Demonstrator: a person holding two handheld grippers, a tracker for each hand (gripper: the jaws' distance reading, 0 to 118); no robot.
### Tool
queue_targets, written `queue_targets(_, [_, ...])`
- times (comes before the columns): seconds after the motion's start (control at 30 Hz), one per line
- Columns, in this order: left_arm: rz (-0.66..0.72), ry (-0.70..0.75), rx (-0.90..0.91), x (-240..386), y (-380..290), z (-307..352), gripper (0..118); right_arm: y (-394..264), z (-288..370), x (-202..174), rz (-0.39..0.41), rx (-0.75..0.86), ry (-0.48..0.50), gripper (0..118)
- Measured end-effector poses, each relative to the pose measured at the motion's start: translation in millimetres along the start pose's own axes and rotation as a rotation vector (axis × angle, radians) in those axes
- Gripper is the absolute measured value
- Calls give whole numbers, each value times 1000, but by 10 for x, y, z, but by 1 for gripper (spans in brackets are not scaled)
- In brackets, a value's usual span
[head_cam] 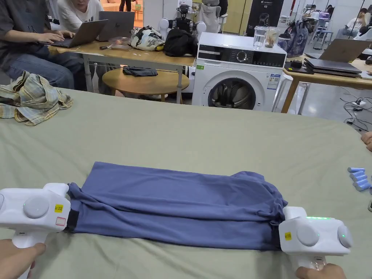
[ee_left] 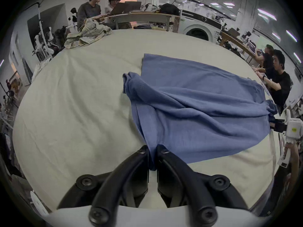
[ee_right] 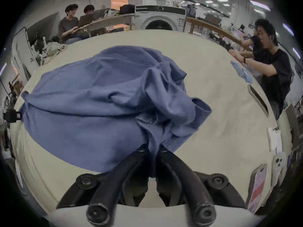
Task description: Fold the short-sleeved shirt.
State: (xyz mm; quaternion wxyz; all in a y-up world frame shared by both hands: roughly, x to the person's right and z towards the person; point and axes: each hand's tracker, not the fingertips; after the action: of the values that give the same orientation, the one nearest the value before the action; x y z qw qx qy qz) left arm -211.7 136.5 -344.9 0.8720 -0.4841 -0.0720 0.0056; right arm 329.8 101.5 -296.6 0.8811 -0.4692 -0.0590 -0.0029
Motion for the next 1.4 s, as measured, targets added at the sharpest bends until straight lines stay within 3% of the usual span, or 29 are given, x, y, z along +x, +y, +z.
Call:
queue_targets(0.3, [46,-66,108,-131,-19,558,2,35,718,125,-27,80,9,2])
queue_targets(0.53, [31,-99,88,-217,-479,889,2,-487,1134,147,-7,48,-4,2])
queue_targets(0.77, [8,-60,2,-219,-1022,688,2,-1045,1043,6,22,-61,-32,2])
queue_targets(0.97, [17,-49,-15,-247,-1137,463,2,-1145,815,-25,12,-57,-52,3])
queue_targets(1.03, [13,-52,-17,-261,-1102,465,2,-1143,819,-50,18,-43,-61,7])
queue_targets(1.1, [25,-58,-25,-274,-1055,487,8,-1094,845,-64,26,-44,-70,31])
queue_targets(1.17, [45,-52,-6,-246,-989,558,35,-1018,936,-78,15,-40,-89,52])
queue_targets(1.27, [25,-20,102,-136,-861,693,38,-850,1146,-159,-10,96,-130,53])
queue_targets(1.4, [-15,-38,266,77,-700,855,38,-591,1306,-323,-57,242,-82,52])
